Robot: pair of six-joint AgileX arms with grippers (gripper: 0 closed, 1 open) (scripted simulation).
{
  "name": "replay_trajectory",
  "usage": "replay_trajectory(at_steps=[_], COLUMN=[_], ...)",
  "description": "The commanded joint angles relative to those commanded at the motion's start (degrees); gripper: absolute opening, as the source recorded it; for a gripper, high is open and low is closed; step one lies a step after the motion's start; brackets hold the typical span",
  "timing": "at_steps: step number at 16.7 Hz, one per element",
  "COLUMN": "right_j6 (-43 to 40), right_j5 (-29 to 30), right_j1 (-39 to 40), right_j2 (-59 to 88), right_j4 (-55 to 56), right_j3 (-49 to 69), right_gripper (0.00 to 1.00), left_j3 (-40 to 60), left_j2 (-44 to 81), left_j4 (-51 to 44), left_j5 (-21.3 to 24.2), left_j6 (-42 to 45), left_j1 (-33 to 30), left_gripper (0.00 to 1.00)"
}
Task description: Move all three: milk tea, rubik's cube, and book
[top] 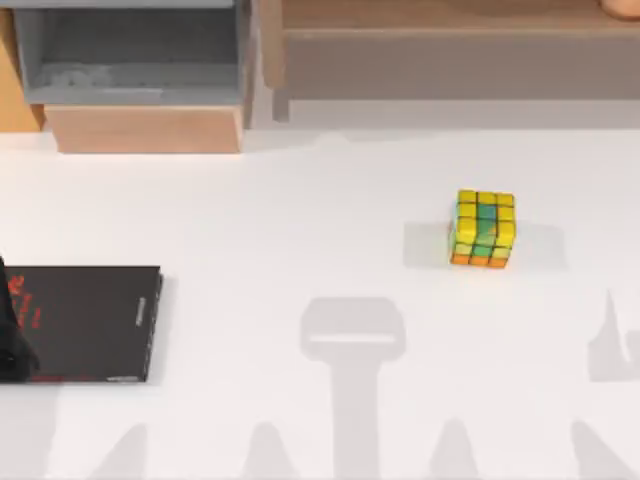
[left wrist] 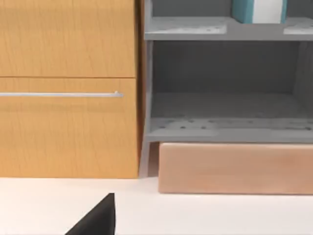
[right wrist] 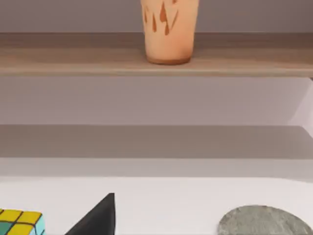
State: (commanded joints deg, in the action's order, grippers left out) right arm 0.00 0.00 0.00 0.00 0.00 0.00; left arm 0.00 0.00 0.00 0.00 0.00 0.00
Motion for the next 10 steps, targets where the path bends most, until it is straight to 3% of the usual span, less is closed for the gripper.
replay_trajectory(at_steps=[5, 10], right_j6=[0.00, -0.07], right_j5=[0.31, 1.62], right_j1=[0.04, 0.24], right_j2=[3.66, 21.57], right_j4=[2.43, 12.42], right_j3=[2.68, 13.71], right_gripper=[1.00, 1.00], left_j3=[0.00, 0.00], left_j2=[0.00, 0.00], left_j4=[0.00, 0.00], left_j5=[0.00, 0.00], left_j6=[0.00, 0.00], left_j1=[0.00, 0.00], left_gripper=[1.00, 1.00])
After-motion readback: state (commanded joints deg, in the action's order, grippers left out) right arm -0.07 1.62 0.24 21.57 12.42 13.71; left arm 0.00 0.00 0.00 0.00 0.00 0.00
